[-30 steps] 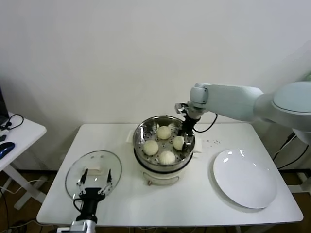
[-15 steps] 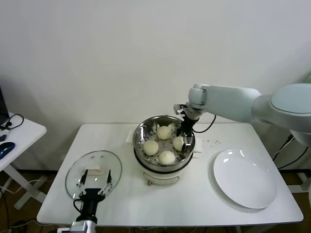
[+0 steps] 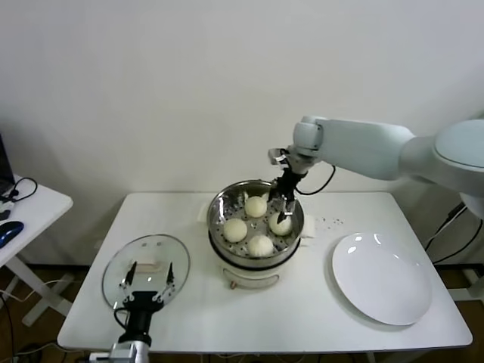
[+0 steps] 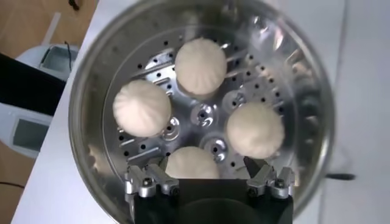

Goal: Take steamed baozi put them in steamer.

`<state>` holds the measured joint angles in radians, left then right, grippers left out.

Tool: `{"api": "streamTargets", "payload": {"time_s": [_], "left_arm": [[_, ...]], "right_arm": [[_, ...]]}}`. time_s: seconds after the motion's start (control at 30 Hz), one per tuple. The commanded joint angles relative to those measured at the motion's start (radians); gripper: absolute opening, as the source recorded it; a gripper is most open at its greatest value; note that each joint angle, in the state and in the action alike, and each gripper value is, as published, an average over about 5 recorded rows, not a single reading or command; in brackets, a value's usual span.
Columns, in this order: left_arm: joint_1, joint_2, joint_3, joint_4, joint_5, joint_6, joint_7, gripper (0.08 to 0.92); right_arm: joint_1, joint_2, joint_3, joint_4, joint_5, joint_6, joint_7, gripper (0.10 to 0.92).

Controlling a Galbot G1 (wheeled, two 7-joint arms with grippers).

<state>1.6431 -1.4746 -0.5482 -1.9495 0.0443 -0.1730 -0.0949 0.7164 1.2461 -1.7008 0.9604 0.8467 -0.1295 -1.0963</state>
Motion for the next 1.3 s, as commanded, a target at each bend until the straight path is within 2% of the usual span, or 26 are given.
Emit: {"api": "streamTargets", "payload": {"time_s": [0.03,0.33,0.57,0.7,0.8,0.97,1.13,1.3], "left_arm": [[-0.011,0.006,-0.013,0.007,0.01,-0.001,0.002,0.823],[-0.04,0.031,-0.04,-0.002,-0.01,0.019,0.008,0.823],[-0.048,0.036,-0.047,0.003,-0.004,0.029,0.008,0.823],[-0.052,0.036,-0.048,0.007,-0.004,0.025,0.01,0.823],[-0.052,0.036,-0.049,0.004,-0.004,0.02,0.014,0.823],[-0.049,0.04,-0.048,-0.003,-0.003,0.013,0.047,0.823],[-0.063,0.059,-0.038,0.015,0.0,0.029,0.06,0.823],[-0.067,0.055,-0.048,0.006,-0.017,0.051,0.07,0.823]], "right_arm": [[0.065,-0.199,0.229,0.139,-0.117,0.027,0.051,0.823],[-0.046,-0.545,0.393,0.432,-0.177,-0.058,0.302,0.823],[-0.205,-0.782,0.545,0.59,-0.24,-0.062,0.384,0.823],[-0.412,-0.892,0.757,0.646,-0.254,-0.057,0.428,0.823],[-0.707,-0.943,1.056,0.678,-0.29,-0.034,0.467,0.823],[-1.323,-0.899,1.704,0.701,-0.368,0.016,0.529,0.823],[-1.639,-0.752,2.036,0.691,-0.442,0.064,0.547,0.823],[-1.843,-0.509,2.287,0.698,-0.493,0.112,0.605,0.823]]}}
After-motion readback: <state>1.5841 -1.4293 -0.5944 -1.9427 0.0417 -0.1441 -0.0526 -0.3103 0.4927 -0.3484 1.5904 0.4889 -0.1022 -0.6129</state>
